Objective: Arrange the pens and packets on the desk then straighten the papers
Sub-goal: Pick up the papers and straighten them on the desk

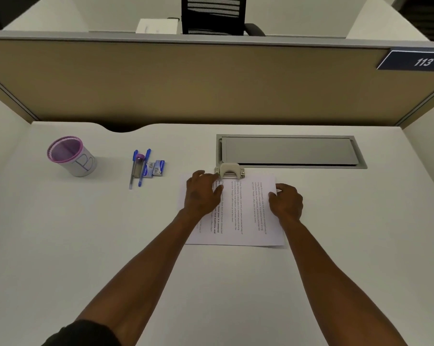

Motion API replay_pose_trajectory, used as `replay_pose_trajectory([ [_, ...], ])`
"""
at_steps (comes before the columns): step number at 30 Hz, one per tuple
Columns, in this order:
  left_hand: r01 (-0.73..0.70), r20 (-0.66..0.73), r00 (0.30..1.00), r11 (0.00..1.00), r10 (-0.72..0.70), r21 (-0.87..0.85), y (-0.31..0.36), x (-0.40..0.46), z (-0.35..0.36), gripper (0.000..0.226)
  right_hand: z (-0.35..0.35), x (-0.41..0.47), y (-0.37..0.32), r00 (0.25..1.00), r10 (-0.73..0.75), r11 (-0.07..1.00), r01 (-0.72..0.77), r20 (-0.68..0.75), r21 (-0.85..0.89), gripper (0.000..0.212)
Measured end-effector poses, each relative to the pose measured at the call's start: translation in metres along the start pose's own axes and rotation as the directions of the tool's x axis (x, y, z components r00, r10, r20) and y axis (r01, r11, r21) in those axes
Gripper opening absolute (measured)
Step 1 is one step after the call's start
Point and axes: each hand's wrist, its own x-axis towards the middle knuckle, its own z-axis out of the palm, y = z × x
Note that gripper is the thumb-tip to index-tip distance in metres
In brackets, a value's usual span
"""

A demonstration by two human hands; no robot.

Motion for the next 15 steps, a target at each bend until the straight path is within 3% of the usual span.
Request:
replay_pose_trajectory([
  [11, -0.058, -0.016, 0.998, 0.998, 0.058, 0.004, -0.018, -0.002, 0.006, 0.044, 0.003, -0.004, 0.007, 0.997, -0.07, 0.994, 0.068, -0.031, -0.081, 0.049],
  [15, -0.072, 0.022, 0.997, 0.995, 0.071, 0.072, -0.023, 0.001, 0.007, 0.054, 0.003, 0.001, -0.005, 0.963, -0.248, 0.953, 0.224, -0.101, -0.203, 0.06],
])
